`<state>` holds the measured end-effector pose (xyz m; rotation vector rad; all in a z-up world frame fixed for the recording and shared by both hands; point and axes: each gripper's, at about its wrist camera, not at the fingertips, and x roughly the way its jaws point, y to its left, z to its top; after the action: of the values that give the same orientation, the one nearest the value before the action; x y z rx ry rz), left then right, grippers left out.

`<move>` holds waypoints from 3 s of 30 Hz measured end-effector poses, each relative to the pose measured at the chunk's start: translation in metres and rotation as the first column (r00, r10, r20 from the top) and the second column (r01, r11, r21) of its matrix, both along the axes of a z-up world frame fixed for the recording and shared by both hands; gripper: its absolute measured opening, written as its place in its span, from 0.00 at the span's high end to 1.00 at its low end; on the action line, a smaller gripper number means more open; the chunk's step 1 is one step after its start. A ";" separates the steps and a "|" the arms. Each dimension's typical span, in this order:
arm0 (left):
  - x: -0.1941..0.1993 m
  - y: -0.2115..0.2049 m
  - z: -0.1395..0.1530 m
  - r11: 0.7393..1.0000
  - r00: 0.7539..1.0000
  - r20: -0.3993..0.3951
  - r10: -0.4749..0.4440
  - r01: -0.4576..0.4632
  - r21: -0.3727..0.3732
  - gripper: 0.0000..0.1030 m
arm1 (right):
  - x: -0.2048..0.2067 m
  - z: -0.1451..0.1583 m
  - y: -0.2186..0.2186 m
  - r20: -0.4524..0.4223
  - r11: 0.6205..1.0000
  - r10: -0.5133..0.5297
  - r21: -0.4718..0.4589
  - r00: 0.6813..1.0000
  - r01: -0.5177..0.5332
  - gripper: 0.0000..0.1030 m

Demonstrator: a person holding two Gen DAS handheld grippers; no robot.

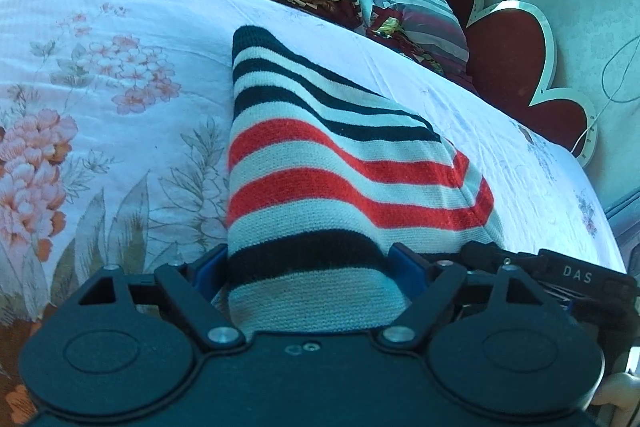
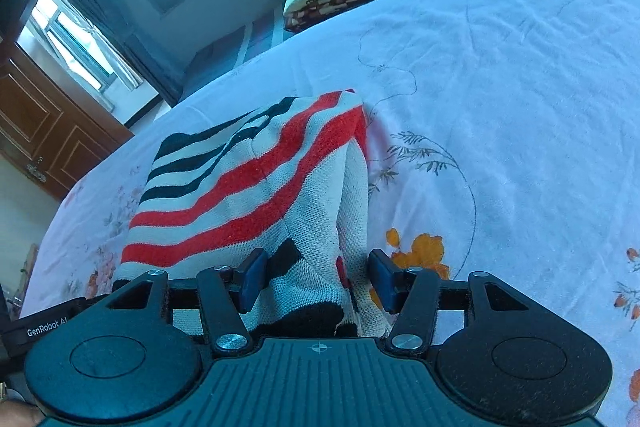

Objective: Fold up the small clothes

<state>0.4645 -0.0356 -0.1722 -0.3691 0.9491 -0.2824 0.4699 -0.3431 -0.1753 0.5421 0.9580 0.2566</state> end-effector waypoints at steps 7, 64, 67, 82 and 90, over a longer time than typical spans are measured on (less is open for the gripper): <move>0.004 0.000 -0.010 0.998 1.000 -0.009 0.002 -0.003 -0.057 0.20 | 0.007 -0.004 0.001 0.029 1.000 0.020 0.019 0.999 -0.021 0.39; -0.059 0.341 0.023 0.985 0.979 0.110 0.172 -0.175 0.013 0.23 | -0.012 0.010 0.349 0.101 0.987 0.157 -0.037 0.982 -0.154 0.38; -0.067 0.342 0.048 0.977 0.959 0.212 0.190 -0.207 0.058 0.26 | -0.021 0.037 0.351 0.175 0.986 0.151 -0.093 0.973 -0.136 0.38; -0.011 0.320 0.030 0.963 0.969 0.161 0.185 -0.212 0.168 0.26 | 0.046 0.014 0.418 0.147 0.933 0.252 -0.299 0.956 -0.200 0.39; -0.020 0.329 0.029 0.958 0.965 0.132 0.225 -0.244 0.148 0.25 | 0.027 0.028 0.406 0.194 0.946 0.244 -0.264 0.950 -0.189 0.38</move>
<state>0.4443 0.2933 -0.1436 -0.3076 0.8008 -0.0075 0.4972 0.0631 -0.1478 0.1756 0.8139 0.3850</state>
